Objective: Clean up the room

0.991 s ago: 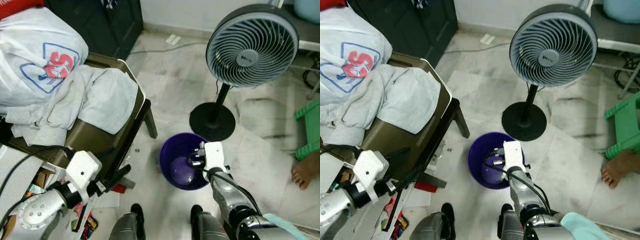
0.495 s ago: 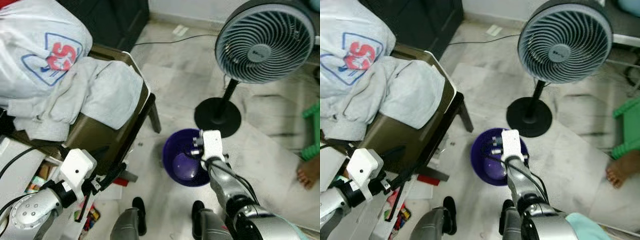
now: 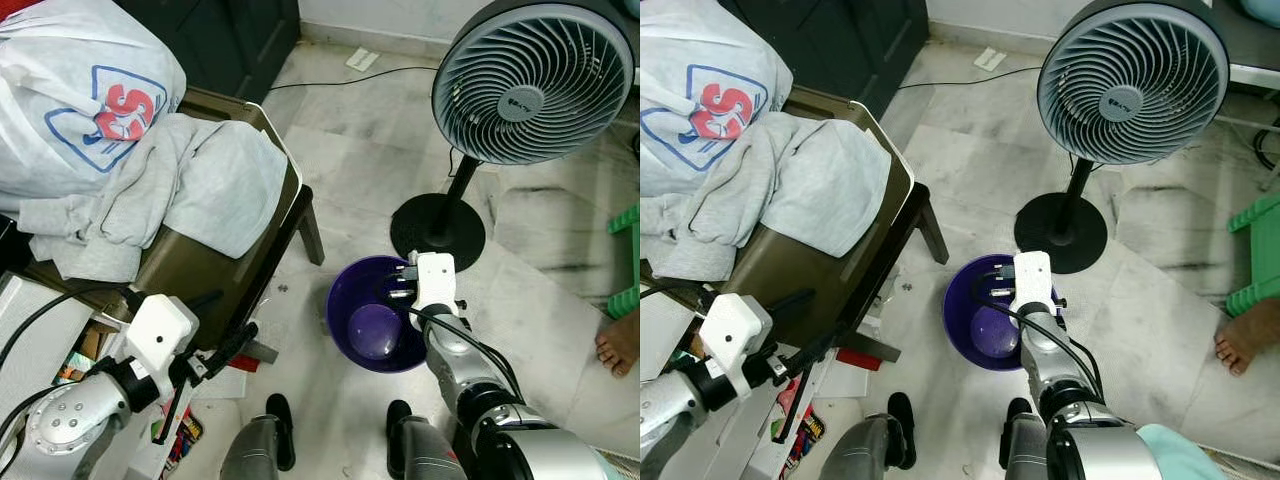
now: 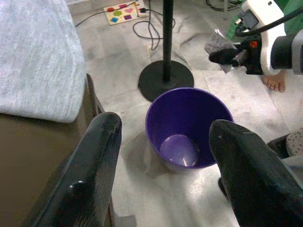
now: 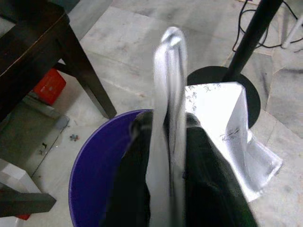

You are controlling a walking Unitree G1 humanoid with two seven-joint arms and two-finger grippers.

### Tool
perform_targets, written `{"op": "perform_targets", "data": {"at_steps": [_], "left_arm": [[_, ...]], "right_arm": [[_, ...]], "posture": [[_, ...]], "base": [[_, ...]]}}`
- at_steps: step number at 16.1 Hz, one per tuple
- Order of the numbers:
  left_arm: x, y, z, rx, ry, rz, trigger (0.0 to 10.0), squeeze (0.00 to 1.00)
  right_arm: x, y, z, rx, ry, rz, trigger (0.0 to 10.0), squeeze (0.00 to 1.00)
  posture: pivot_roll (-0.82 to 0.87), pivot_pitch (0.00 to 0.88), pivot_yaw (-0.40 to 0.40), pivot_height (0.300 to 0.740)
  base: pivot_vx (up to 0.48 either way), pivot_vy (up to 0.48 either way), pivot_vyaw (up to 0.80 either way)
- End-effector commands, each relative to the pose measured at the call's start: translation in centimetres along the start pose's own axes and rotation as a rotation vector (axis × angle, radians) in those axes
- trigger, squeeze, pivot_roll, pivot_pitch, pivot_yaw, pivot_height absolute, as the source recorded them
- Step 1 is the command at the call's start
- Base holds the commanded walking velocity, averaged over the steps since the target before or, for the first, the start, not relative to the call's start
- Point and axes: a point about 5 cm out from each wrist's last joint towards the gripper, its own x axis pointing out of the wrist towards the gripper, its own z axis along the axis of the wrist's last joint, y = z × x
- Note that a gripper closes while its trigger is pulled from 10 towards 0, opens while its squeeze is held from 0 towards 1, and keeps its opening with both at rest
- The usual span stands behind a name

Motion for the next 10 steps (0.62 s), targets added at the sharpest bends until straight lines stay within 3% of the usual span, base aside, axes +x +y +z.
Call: {"op": "perform_targets", "data": {"at_steps": [1,10], "left_arm": [[-0.34,-0.08,-0.54,-0.01,0.03,0.002,10.0,0.0],[0.14,-0.16,-0.61,-0.027,0.017,0.013,10.0,0.0]], "right_arm": [[-0.56,0.22,-1.31,0.018,0.039,0.003,10.0,1.0],[-0.31,-0.38,-0.79,0.012,0.026,-0.012,10.0,1.0]], "posture": [[0.14,0.388,0.126,0.74],[0.12,0.381,0.121,0.74]], "base": [[0.0,0.0,0.0],[0.0,0.0,0.0]]}}
